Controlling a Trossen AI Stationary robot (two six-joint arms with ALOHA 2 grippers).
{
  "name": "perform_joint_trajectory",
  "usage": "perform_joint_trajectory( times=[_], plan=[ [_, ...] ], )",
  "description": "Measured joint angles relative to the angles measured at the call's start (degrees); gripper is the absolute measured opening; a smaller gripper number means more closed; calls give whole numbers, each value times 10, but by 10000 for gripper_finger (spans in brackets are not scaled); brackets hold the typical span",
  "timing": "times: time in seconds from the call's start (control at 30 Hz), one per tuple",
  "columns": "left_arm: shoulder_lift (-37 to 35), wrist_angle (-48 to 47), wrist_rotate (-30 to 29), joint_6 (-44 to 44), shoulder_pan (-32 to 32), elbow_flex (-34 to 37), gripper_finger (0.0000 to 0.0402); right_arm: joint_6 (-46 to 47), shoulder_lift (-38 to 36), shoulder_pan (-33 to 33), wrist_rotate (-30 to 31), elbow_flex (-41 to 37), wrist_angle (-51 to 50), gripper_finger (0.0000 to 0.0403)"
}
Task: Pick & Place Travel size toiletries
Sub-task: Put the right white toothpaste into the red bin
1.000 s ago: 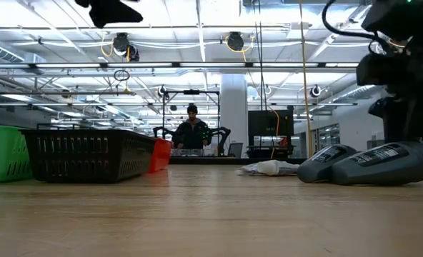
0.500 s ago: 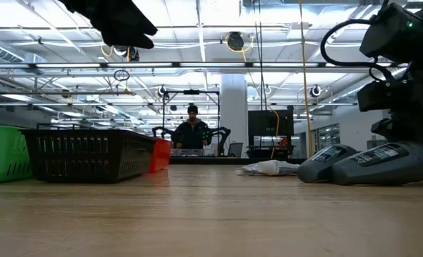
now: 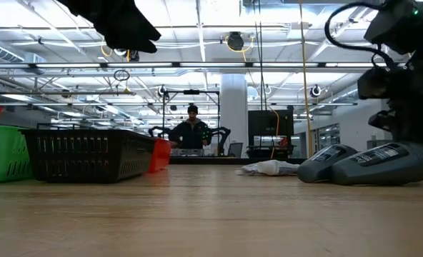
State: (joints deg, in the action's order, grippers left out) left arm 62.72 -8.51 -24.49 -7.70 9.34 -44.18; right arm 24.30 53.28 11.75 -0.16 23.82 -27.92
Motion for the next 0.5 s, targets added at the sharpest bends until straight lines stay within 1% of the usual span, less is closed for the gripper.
perform_joint_trajectory(
  times=[0.17,0.3,0.4,0.5],
  plan=[
    [0,4,0,0,0,0,280,5,-45,0,63,0,3,29],
    [0,48,0,5,-2,0,280,-29,-81,0,135,0,40,15],
    [6,111,-1,20,-7,0,280,-92,-97,0,186,0,132,7],
    [28,175,21,53,-12,0,280,-181,-100,-1,198,0,259,9]
  ],
)
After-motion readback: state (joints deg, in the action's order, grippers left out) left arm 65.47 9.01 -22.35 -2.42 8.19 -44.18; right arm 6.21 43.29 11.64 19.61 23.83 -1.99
